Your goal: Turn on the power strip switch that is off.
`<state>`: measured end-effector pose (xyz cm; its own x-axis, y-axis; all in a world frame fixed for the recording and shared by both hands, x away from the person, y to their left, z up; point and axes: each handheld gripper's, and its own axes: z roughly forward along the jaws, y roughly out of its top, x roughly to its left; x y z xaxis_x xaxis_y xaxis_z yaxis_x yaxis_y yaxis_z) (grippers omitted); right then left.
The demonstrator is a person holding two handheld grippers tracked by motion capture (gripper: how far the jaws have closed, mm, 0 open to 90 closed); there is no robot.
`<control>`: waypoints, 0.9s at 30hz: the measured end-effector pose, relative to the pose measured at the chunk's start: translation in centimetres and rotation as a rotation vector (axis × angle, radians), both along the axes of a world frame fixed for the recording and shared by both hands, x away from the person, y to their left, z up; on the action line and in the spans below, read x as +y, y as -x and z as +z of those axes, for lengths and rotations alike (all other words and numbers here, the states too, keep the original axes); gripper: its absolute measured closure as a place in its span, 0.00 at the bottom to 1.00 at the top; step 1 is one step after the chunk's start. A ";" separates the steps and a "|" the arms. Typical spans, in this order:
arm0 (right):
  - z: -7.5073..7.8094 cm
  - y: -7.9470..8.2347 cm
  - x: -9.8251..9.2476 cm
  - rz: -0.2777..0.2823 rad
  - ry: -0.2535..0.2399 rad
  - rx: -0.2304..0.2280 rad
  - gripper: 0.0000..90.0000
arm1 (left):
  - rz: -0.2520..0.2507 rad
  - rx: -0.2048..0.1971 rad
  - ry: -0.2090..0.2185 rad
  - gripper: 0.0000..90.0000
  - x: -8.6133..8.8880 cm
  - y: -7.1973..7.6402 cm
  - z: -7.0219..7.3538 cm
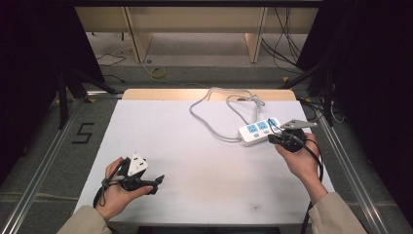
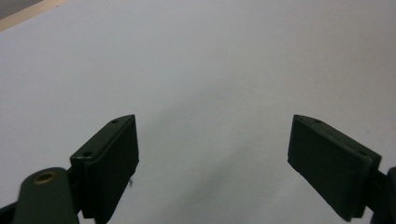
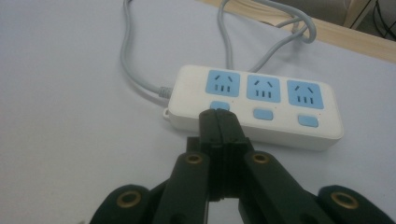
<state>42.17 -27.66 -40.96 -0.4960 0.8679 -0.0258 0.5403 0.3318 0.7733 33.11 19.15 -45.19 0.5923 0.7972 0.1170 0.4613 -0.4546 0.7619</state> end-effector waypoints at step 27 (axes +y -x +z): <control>0.0 -2.7 1.0 -0.011 0.021 0.007 1.00 | 0.002 -0.009 0.005 0.18 -0.1 0.0 -0.1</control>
<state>44.83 -26.68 -40.92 -0.4865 0.8728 -0.0406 0.5497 0.3419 0.7622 33.08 19.02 -45.24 0.5899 0.7988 0.1180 0.4552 -0.4497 0.7685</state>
